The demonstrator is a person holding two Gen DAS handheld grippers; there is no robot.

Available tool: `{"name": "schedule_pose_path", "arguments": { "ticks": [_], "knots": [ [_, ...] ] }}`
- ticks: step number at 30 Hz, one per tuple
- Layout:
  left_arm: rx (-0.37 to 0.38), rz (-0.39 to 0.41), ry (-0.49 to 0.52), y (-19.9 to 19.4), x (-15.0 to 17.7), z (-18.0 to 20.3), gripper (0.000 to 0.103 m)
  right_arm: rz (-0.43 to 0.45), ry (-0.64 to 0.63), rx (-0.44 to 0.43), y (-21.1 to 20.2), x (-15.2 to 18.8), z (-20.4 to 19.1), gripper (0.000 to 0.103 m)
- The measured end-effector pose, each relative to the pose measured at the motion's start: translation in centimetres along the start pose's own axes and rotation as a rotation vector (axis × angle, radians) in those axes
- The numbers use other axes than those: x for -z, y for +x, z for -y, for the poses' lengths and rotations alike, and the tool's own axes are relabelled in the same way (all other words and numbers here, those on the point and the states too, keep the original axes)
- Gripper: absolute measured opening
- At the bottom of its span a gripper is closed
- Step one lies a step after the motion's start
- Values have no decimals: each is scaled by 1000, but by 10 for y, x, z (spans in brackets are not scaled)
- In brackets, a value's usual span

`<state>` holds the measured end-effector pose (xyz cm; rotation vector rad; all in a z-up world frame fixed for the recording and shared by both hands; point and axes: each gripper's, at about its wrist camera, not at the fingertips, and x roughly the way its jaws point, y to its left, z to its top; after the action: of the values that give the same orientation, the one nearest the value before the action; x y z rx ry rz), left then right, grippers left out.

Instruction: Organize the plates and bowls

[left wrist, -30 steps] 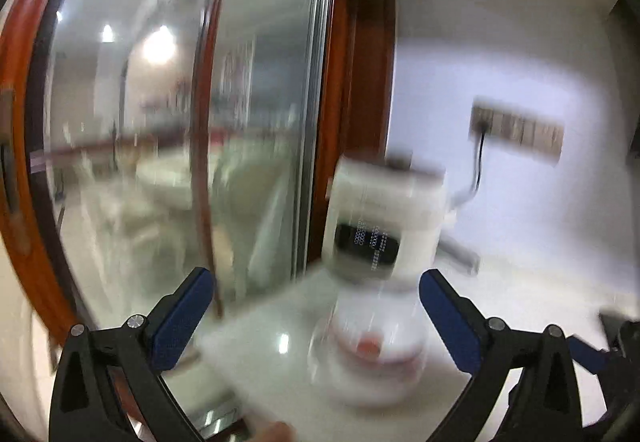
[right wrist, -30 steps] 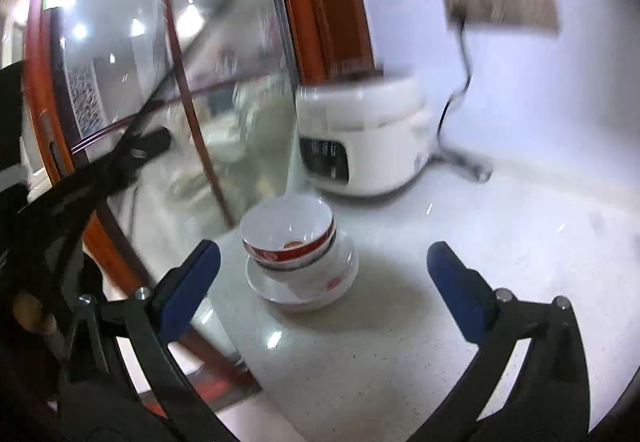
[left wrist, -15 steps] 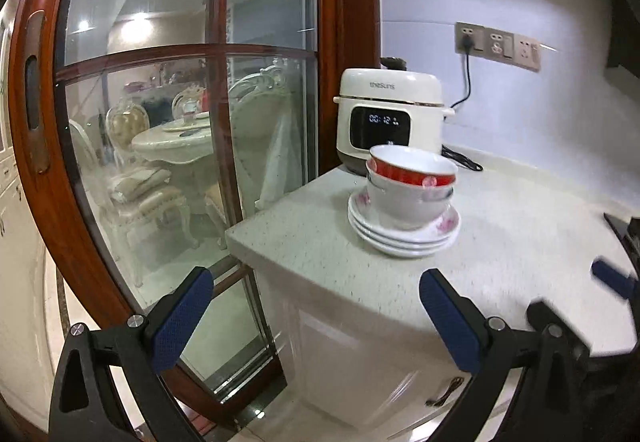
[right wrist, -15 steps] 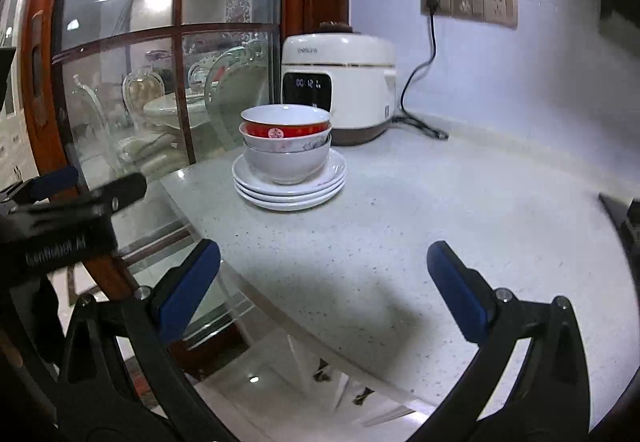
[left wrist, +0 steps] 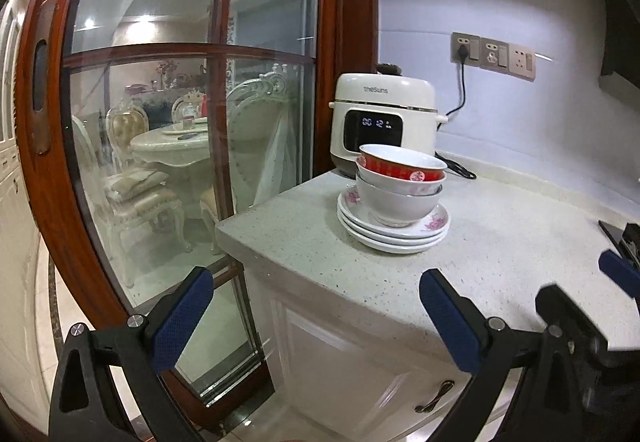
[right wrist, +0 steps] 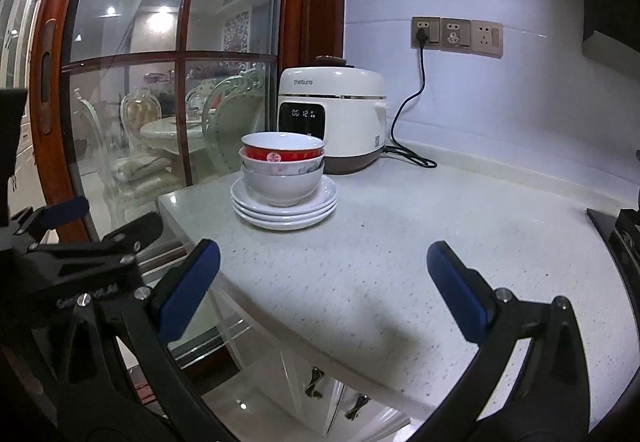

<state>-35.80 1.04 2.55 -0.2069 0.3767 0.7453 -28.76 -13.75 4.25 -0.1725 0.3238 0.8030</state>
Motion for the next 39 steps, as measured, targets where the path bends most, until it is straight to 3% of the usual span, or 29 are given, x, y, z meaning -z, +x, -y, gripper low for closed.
{"name": "schedule_pose_path", "arguments": {
  "ticks": [39],
  "knots": [
    [33, -28, 4, 18, 2, -4, 103, -14, 13, 18, 11, -2, -15, 103]
  ]
}}
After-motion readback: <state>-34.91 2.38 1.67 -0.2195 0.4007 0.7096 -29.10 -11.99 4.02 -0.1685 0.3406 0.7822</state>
